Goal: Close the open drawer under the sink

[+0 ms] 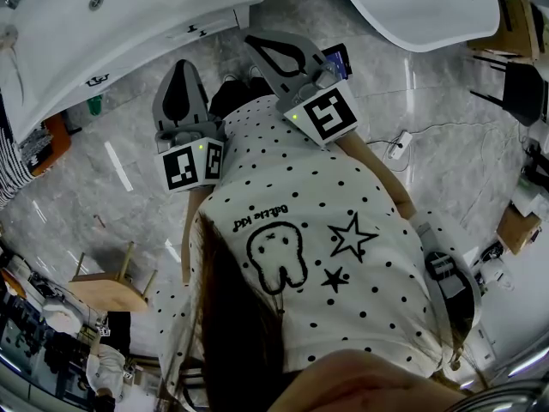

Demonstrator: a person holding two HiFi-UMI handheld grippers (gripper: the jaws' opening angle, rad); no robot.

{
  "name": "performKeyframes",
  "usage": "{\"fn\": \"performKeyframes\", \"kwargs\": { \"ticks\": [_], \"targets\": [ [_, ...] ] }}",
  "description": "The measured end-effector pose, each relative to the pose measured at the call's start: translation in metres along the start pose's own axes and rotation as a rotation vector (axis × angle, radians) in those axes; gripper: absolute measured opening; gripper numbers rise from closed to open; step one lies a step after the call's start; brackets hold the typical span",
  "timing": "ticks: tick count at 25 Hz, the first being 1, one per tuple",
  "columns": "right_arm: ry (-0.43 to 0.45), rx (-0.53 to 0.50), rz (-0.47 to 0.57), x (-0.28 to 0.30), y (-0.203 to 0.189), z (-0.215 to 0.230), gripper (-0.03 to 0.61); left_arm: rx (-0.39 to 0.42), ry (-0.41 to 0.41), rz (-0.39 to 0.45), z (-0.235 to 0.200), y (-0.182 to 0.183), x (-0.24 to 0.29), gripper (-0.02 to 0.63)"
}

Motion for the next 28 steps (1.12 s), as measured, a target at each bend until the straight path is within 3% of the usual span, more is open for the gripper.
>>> {"fn": "performKeyframes", "kwargs": {
  "ticks": [28],
  "targets": [
    [0.008,0.004,-0.001,0.0004,0.0008,-0.0008,0.012,-0.018,0.001,-0.001,-0.0012,0.0009,-0.0014,0.003]
  ]
}}
Point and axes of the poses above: the fingertips, and each gripper's own axes: x forward along the fingers, z to its right, y out of its top, the point moved 8 cm from there along -x, backward along the fingers, and after that the axes turned 7 degrees about z, right-handed, at the moved point
